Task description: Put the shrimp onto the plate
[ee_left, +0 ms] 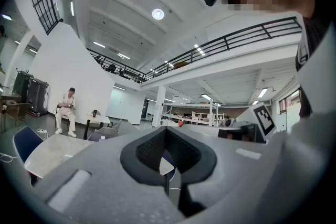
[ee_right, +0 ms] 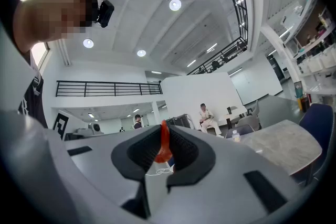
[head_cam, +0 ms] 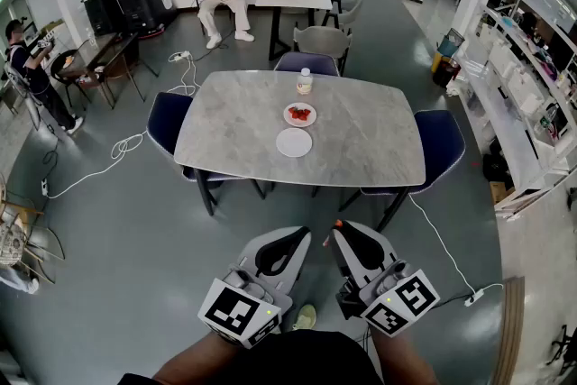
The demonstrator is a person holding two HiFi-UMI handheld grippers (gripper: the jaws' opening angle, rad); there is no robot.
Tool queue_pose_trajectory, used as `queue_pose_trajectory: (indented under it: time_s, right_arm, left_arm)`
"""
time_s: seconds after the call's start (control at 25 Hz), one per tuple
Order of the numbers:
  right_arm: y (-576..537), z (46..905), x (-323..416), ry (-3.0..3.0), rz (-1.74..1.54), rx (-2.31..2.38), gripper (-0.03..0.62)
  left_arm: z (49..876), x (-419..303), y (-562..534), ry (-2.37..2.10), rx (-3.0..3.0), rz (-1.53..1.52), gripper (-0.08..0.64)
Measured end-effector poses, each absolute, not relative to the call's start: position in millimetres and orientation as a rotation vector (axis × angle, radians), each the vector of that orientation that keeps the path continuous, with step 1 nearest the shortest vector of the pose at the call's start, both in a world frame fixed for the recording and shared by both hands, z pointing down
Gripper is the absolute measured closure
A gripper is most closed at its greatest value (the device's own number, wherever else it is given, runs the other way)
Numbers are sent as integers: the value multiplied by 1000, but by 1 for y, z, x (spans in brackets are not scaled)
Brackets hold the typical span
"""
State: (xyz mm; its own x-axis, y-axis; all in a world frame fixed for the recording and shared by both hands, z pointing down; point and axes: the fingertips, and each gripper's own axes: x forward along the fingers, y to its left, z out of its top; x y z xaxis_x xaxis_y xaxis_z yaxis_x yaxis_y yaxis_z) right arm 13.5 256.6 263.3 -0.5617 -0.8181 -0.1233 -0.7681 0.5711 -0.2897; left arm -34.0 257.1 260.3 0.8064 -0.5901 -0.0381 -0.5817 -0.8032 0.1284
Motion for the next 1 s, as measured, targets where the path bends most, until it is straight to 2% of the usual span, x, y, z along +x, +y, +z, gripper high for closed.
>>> queue_pose_trajectory:
  time_s: [1.0]
  right_arm:
    - [251, 264, 36, 2548, -335, -1243, 540]
  left_arm:
    - [265, -16, 253, -983, 2872, -106, 552]
